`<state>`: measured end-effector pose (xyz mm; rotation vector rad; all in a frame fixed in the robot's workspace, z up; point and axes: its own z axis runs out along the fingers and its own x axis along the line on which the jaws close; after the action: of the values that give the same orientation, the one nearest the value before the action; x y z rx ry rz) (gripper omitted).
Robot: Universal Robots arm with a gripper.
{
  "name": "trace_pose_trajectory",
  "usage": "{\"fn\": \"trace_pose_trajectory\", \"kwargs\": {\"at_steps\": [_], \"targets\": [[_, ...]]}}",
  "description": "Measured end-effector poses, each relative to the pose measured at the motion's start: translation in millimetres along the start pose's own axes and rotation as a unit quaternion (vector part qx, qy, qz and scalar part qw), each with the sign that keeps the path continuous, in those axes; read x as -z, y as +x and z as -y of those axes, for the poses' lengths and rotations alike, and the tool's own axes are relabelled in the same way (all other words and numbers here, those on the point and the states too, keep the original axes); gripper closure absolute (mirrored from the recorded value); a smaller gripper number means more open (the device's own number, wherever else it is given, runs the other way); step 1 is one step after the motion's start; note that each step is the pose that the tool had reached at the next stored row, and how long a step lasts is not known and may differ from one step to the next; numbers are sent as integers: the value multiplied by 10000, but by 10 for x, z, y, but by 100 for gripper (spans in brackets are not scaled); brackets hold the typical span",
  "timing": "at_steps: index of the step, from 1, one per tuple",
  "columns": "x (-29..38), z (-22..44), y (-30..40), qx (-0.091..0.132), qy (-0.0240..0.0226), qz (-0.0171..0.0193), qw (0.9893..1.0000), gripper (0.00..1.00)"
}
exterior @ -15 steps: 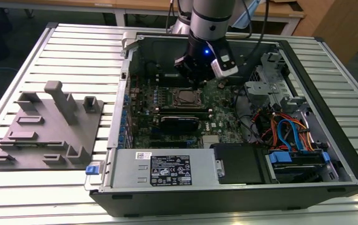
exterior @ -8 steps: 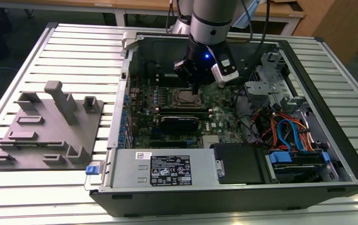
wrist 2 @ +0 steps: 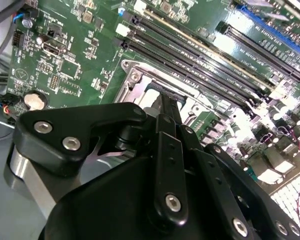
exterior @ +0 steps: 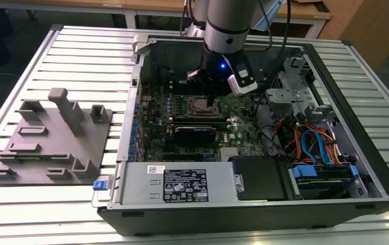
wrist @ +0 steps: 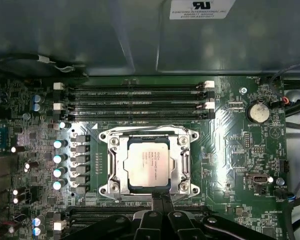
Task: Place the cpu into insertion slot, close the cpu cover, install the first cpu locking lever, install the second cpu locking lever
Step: 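Install the second cpu locking lever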
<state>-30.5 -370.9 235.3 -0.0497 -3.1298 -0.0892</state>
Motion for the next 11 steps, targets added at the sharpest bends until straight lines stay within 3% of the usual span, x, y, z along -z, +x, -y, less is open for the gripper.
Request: {"fn": "trace_pose_trajectory", "kwargs": {"at_steps": [11], "targets": [[0,1,0,0,0,0,10000,90]]}}
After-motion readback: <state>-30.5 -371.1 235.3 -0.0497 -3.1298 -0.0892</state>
